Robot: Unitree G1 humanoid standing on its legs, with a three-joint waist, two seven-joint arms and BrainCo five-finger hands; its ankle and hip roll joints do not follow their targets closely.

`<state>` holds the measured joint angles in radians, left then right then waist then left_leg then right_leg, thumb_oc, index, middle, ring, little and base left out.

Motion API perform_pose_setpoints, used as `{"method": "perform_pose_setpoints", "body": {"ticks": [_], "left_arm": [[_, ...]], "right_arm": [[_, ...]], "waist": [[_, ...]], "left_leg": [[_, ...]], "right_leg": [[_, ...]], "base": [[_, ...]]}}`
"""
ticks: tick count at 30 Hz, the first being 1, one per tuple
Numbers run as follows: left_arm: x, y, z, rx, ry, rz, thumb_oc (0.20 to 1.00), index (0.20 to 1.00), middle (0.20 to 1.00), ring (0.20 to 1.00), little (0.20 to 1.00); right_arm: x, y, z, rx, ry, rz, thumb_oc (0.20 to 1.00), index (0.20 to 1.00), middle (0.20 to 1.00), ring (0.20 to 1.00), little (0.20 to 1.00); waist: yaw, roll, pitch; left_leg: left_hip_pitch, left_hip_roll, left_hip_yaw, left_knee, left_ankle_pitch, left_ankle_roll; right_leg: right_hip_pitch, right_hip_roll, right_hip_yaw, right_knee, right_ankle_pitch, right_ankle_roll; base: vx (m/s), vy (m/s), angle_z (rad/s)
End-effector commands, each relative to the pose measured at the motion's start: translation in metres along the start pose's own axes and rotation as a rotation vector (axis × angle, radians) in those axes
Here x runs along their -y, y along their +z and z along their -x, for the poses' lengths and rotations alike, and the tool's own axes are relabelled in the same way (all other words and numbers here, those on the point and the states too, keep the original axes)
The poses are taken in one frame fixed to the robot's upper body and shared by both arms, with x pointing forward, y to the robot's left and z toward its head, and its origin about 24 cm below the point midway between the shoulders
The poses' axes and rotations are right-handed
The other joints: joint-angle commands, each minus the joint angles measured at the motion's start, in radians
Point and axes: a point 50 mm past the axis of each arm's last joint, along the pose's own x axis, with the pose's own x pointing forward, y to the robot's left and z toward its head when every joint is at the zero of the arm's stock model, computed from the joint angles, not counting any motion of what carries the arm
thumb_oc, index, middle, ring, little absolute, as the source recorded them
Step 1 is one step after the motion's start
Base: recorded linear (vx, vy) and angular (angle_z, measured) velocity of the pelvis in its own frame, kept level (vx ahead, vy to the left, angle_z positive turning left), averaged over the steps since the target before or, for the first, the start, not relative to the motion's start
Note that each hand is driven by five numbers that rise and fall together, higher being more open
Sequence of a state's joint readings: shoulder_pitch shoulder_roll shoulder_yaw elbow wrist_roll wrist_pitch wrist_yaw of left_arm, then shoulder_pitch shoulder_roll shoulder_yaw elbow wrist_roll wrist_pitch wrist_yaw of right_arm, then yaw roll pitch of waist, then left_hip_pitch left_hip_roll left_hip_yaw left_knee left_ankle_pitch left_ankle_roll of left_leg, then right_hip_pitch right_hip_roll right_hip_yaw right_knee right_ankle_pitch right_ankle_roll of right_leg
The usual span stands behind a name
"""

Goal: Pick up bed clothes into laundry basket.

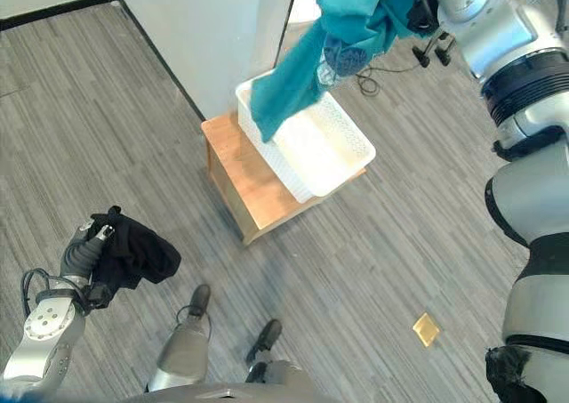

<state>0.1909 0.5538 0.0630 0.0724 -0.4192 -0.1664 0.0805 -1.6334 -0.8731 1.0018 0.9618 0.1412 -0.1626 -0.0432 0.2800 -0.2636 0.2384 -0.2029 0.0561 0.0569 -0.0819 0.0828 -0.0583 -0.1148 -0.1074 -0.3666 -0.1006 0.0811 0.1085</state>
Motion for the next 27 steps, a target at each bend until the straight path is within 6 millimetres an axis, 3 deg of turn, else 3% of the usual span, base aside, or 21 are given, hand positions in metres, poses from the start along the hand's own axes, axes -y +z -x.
{"method": "perform_pose_setpoints", "body": {"ticks": [1,7,11,14,20,22,24,26,27], "left_arm": [[-0.005,0.044,-0.007,0.215,-0.032,-0.040,0.200,0.200,0.200,0.200,0.200],[-0.012,0.036,-0.007,0.181,-0.015,-0.049,0.200,0.200,0.200,0.200,0.200],[0.003,0.043,-0.016,0.213,-0.060,-0.015,0.200,0.200,0.200,0.200,0.200],[0.009,0.044,-0.016,0.227,-0.073,0.014,0.200,0.200,0.200,0.200,0.200],[0.014,0.044,-0.015,0.225,-0.089,0.009,0.200,0.200,0.200,0.200,0.200],[0.019,0.046,-0.016,0.232,-0.107,0.010,0.200,0.200,0.200,0.200,0.200],[0.026,0.052,-0.019,0.255,-0.135,0.053,0.200,0.200,0.200,0.200,0.200],[0.037,0.045,-0.015,0.230,-0.168,0.104,0.200,0.200,0.200,0.200,0.200],[0.037,0.045,-0.015,0.230,-0.168,0.103,0.200,0.200,0.200,0.200,0.200]], "right_arm": [[0.051,0.002,0.000,-0.027,-0.162,0.125,0.200,0.200,0.200,0.200,0.200],[0.053,0.027,-0.012,0.017,-0.230,0.092,0.200,0.200,0.200,0.200,0.200],[0.028,0.037,-0.019,0.027,-0.192,0.114,0.200,0.200,0.200,0.200,0.200],[0.023,0.033,-0.018,0.018,-0.168,0.161,0.200,0.200,0.200,0.200,0.200],[-0.004,0.009,-0.013,-0.063,-0.070,0.219,0.200,0.200,0.200,0.200,0.200],[-0.011,-0.008,-0.008,-0.133,-0.103,0.100,0.200,0.200,0.200,0.200,0.200],[-0.020,-0.028,-0.001,-0.216,-0.054,0.144,0.200,0.200,0.200,0.200,0.200],[-0.022,-0.062,0.014,-0.353,-0.070,0.084,0.200,0.200,0.200,0.200,0.200],[-0.023,-0.062,0.015,-0.354,-0.070,0.084,0.200,0.200,0.200,0.200,0.200]], "waist": [[0.006,0.003,-0.004],[0.002,0.014,-0.013],[-0.010,0.030,-0.025],[-0.015,0.034,-0.026],[-0.016,0.049,-0.008],[-0.010,0.069,0.009],[-0.001,0.096,0.036],[0.012,0.118,0.049],[0.012,0.117,0.048]], "left_leg": [[0.018,-0.007,0.004,-0.005,-0.023,-0.016],[0.013,-0.003,0.016,-0.005,-0.021,-0.015],[0.012,-0.003,0.016,-0.005,-0.019,-0.015],[0.008,-0.003,0.012,-0.005,-0.018,-0.015],[-0.012,-0.004,0.001,-0.005,-0.012,-0.014],[-0.029,-0.006,-0.007,-0.005,-0.005,-0.013],[-0.074,-0.011,-0.018,-0.005,0.011,-0.015],[-0.106,-0.009,-0.022,-0.005,0.021,-0.016],[-0.106,-0.009,-0.022,-0.005,0.021,-0.016]], "right_leg": [[0.017,-0.029,-0.009,0.013,-0.028,0.052],[0.001,-0.023,0.010,0.013,-0.024,0.051],[-0.007,-0.022,0.024,0.013,-0.026,0.048],[-0.009,-0.021,0.018,0.013,-0.027,0.048],[-0.026,-0.018,0.015,0.013,-0.025,0.046],[-0.040,-0.021,0.011,0.013,-0.023,0.046],[-0.080,-0.028,0.008,0.013,-0.013,0.047],[-0.106,-0.027,0.000,0.013,-0.006,0.050],[-0.107,-0.027,0.000,0.013,-0.006,0.050]], "base": [[-0.01,-0.035,0.19],[0.00,-0.016,0.00],[-0.01,-0.004,-0.20],[0.00,-0.006,-0.01],[-0.02,-0.009,0.02],[-0.07,-0.003,0.06],[-0.14,0.022,0.16],[-0.08,0.032,0.16],[-0.03,-0.002,0.08]]}}
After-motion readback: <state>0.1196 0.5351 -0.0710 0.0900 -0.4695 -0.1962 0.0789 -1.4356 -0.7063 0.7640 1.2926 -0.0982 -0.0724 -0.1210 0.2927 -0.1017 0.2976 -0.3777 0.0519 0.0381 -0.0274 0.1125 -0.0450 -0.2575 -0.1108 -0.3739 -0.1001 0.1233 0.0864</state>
